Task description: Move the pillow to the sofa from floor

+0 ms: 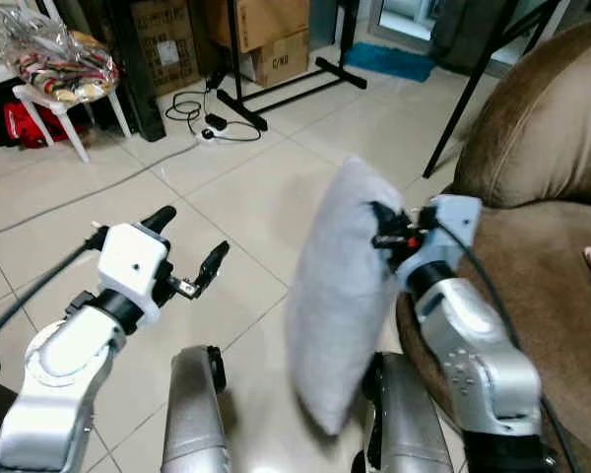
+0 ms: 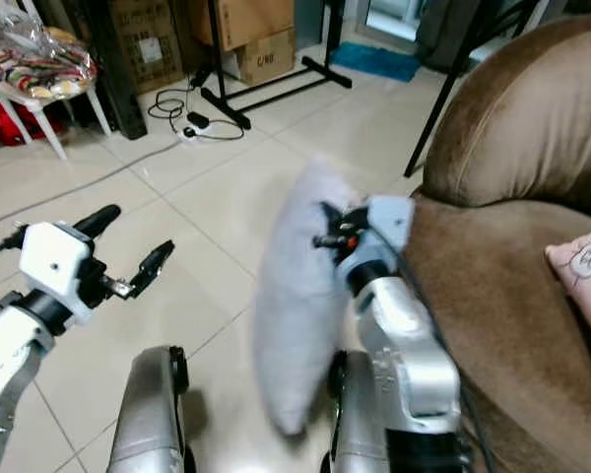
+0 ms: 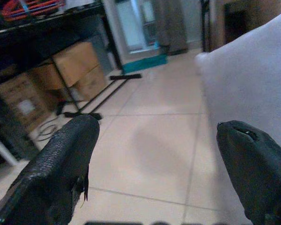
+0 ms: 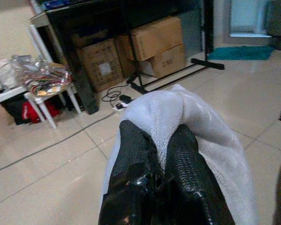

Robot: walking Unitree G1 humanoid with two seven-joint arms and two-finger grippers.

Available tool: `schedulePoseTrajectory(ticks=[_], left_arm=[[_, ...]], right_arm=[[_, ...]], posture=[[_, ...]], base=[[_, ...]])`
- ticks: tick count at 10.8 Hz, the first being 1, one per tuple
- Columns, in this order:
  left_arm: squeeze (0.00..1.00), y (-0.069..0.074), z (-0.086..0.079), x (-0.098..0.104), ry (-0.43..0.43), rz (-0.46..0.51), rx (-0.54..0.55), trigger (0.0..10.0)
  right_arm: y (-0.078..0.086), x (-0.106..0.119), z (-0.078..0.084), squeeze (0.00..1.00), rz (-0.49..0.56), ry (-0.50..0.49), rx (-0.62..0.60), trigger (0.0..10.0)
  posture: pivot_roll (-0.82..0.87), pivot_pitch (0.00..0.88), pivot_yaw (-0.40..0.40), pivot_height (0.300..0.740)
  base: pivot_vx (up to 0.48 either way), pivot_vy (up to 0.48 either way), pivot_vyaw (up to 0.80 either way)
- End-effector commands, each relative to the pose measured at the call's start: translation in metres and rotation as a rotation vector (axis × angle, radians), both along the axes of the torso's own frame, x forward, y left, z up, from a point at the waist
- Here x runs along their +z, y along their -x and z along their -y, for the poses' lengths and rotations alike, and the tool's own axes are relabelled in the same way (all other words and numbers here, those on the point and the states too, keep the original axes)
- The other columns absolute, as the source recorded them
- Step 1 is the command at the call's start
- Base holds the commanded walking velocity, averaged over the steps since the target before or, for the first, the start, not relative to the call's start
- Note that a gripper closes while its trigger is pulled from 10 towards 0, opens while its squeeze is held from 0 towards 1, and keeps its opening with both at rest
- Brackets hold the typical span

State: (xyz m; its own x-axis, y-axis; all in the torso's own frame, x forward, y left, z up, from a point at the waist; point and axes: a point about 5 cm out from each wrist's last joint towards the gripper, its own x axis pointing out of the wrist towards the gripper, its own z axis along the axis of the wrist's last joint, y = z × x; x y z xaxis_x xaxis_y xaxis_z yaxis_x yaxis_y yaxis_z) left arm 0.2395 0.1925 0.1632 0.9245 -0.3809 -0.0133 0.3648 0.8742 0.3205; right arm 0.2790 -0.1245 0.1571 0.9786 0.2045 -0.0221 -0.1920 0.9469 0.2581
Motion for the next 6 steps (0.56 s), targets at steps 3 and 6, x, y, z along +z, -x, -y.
schedulePoseTrajectory(ticks=[3,6], left_arm=[[0.0,-0.004,0.0103,0.0038,-0.024,-0.013,0.076,10.0],[0.0,-0.0025,0.0048,0.0051,-0.024,-0.009,0.12,10.0]], right_arm=[[0.001,0.0168,0.0061,0.0,0.028,-0.007,-0.036,10.0],[0.0024,0.0165,0.0075,0.0,0.001,-0.008,-0.048,10.0]], posture=[[0.01,0.0,-0.051,0.561],[0.02,0.0,-0.058,0.606]], base=[[0.0,0.0,0.0],[0.0,0.0,0.0]])
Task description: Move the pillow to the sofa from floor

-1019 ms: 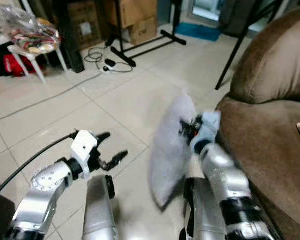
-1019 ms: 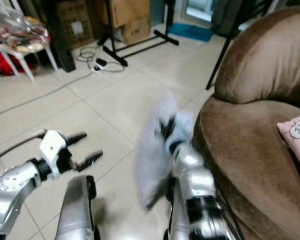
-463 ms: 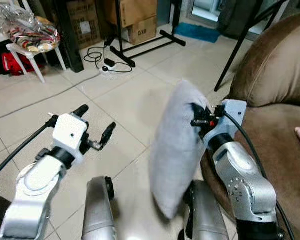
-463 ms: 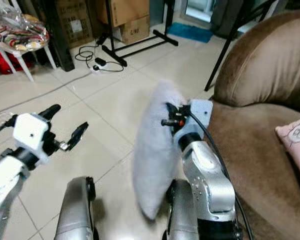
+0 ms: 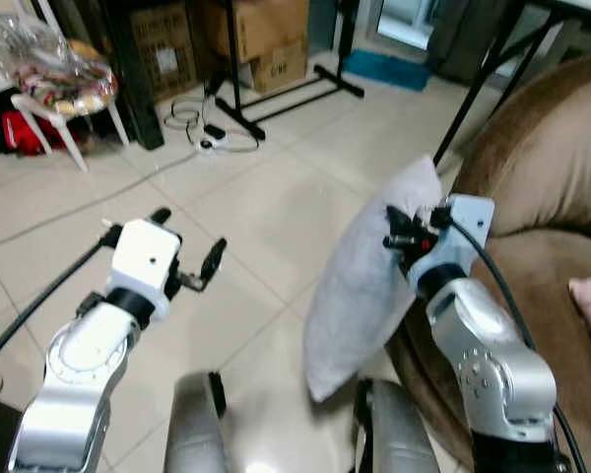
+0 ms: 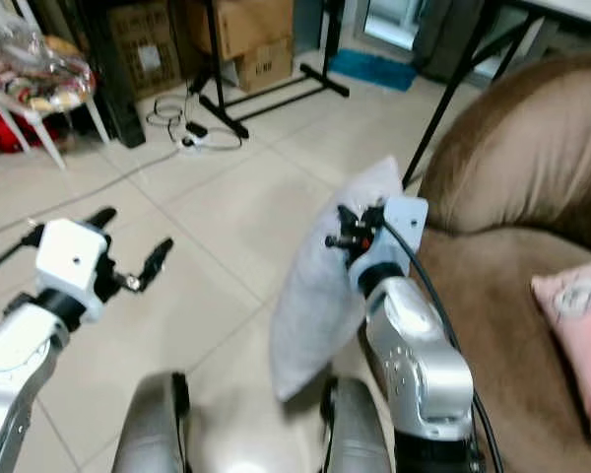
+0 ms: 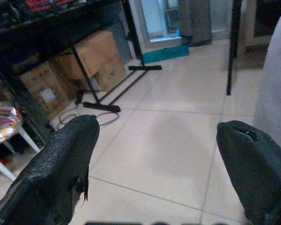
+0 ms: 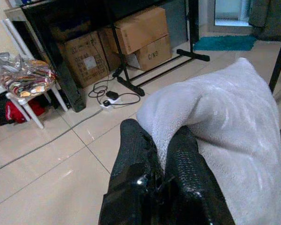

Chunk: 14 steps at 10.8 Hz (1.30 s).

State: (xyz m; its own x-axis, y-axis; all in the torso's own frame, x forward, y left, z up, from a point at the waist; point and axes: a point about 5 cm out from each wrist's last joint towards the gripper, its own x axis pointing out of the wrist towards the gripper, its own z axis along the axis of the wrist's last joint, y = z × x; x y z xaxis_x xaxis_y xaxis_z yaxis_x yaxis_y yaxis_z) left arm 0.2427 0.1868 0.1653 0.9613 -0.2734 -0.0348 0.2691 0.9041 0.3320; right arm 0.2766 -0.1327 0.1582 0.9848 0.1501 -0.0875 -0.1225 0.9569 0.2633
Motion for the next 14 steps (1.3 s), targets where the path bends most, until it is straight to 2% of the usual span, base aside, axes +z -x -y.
schedulePoseTrajectory(ticks=[1,6,9,14], left_arm=[[0.0,-0.0012,-0.0024,0.0025,-0.018,0.008,0.028,10.0],[0.0,-0.0019,-0.002,0.0005,-0.009,-0.007,0.024,10.0],[0.0,-0.0028,-0.0028,-0.0014,-0.013,-0.015,0.018,10.0],[0.0,-0.0054,-0.0028,-0.0026,-0.015,-0.012,0.007,10.0]], right_arm=[[-0.0003,0.0139,-0.0003,0.0,0.062,0.02,-0.004,10.0],[0.0005,0.0097,0.0022,0.0,0.047,0.051,-0.032,10.0],[0.0011,0.0081,0.0005,0.0,0.032,0.026,-0.03,10.0],[0.0009,0.0082,0.0014,0.0,0.031,0.021,-0.037,10.0]], posture=[[0.02,0.0,-0.058,0.626],[0.02,0.0,-0.047,0.696],[0.02,0.0,-0.046,0.74],[0.02,0.0,-0.046,0.74]], base=[[0.0,0.0,0.0],[0.0,0.0,0.0],[0.0,0.0,0.0],[0.0,0.0,0.0]])
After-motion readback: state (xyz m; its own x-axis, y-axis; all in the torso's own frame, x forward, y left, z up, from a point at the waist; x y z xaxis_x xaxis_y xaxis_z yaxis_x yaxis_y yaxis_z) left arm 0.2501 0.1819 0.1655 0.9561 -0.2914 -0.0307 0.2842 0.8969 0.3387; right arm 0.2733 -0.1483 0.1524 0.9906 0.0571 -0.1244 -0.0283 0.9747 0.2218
